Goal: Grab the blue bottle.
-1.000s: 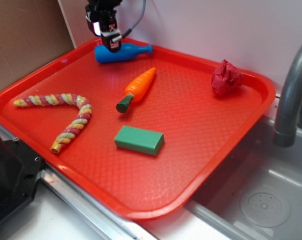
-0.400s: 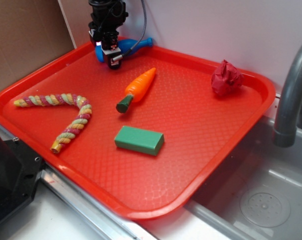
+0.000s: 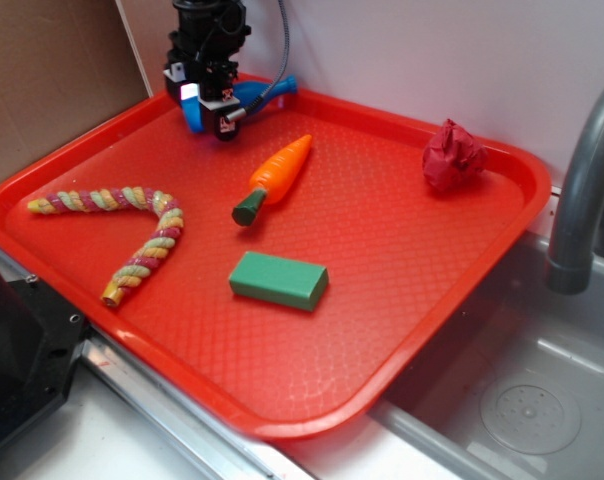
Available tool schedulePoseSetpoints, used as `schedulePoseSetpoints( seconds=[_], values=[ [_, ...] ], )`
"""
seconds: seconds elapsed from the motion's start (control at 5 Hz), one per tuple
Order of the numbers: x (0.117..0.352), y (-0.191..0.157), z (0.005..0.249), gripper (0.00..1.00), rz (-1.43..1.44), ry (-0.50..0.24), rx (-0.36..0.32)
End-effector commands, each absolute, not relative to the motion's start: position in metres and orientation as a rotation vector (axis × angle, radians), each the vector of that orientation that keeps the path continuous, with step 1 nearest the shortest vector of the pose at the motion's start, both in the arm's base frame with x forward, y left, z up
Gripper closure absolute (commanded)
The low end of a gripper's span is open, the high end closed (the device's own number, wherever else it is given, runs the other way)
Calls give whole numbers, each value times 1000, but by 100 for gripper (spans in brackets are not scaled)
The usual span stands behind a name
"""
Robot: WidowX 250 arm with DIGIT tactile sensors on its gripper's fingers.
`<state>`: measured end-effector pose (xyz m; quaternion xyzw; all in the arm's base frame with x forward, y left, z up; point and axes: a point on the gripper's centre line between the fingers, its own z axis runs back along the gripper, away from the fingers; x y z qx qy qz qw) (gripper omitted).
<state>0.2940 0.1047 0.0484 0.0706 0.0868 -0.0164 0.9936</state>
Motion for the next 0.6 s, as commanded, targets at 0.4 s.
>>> schedulePoseSetpoints(
  seconds=[0.4],
  values=[
    [184,-25,276,100,-13,-150,53]
  ],
)
